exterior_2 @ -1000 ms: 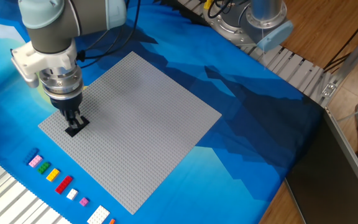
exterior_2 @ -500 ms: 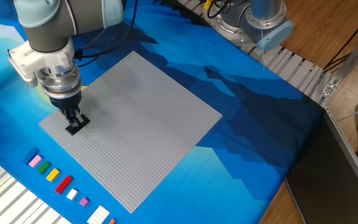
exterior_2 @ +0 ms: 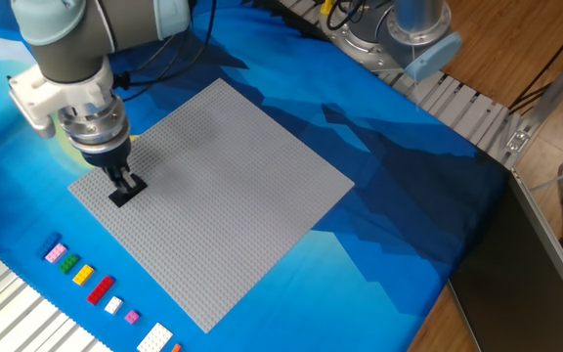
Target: Stack small Lego blocks one on top of the other
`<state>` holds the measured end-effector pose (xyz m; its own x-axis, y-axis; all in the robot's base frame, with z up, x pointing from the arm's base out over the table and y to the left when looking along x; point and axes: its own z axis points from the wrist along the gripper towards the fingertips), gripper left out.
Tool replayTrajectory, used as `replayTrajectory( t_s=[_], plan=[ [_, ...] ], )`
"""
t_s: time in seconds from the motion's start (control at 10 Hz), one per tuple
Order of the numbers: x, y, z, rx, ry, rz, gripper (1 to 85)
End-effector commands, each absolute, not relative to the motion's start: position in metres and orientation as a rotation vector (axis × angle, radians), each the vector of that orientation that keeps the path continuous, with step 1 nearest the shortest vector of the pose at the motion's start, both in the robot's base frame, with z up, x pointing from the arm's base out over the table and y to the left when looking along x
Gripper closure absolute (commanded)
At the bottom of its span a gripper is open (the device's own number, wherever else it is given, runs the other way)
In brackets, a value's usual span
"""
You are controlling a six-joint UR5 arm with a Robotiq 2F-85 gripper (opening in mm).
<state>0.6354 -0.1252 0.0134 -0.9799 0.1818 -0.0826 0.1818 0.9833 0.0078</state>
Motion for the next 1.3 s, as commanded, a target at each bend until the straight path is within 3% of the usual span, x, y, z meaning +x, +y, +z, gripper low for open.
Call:
replayTrajectory(
  t_s=[0.0,1.2],
  plan=[
    [0.634,-0.123,0.013,0.304,3.037,0.022,84.7],
    [0.646,-0.123,0.004,0.249,2.973,0.062,84.7]
  ],
)
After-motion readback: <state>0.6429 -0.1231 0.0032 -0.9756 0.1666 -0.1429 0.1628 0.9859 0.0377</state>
